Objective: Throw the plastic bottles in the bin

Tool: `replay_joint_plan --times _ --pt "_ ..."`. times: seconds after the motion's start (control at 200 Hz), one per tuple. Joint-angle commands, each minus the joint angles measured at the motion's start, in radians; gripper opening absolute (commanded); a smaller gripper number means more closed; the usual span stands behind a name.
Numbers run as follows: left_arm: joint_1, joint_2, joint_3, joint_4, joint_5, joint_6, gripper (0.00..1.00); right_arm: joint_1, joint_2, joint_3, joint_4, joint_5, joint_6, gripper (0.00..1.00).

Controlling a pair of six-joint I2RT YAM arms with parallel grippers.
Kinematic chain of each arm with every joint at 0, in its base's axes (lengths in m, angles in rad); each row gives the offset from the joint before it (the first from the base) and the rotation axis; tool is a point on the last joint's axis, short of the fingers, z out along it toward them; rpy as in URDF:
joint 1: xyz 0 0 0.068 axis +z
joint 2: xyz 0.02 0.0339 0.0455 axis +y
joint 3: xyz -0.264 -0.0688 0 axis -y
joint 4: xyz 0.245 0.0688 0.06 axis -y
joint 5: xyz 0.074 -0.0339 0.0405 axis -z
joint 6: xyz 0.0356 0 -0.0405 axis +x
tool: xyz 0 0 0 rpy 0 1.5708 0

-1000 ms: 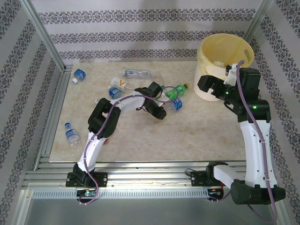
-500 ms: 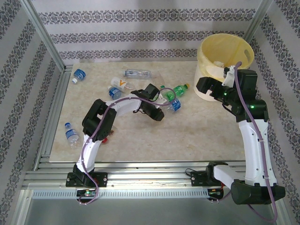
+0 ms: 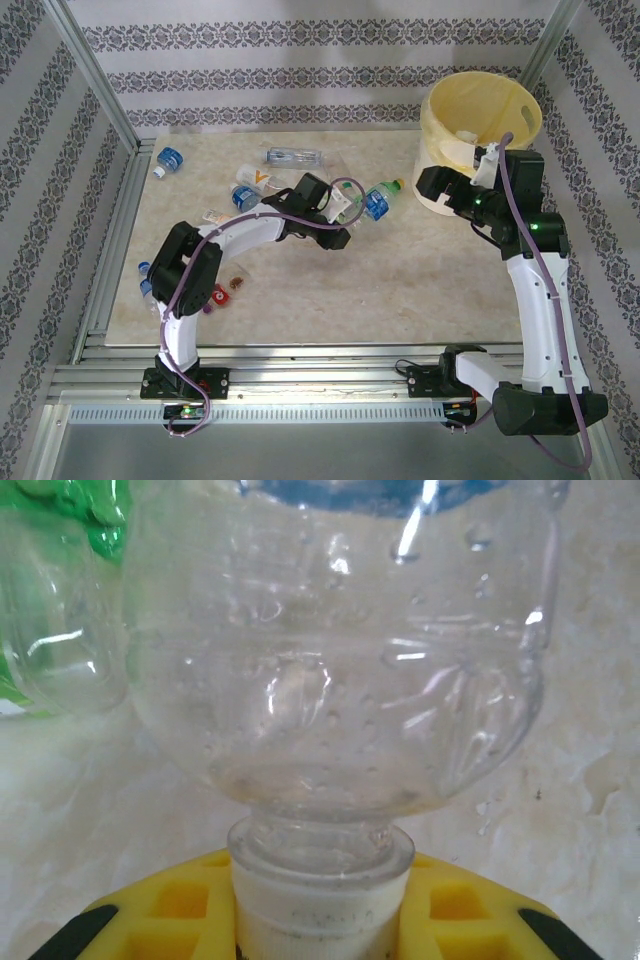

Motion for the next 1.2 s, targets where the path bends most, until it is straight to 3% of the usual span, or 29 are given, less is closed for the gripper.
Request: replay_joint_plan --times 0.0,1.194 --pt "0.006 -0.059 -0.022 0.077 0.028 -0.021 0.25 0.016 0.014 -0.014 0.03 -0.03 0.021 0.98" --pt "-0.07 -0.204 -0.076 0.23 0.133 -0.07 0.25 0.134 0.18 -0.118 0.196 -0.088 0.082 0.98"
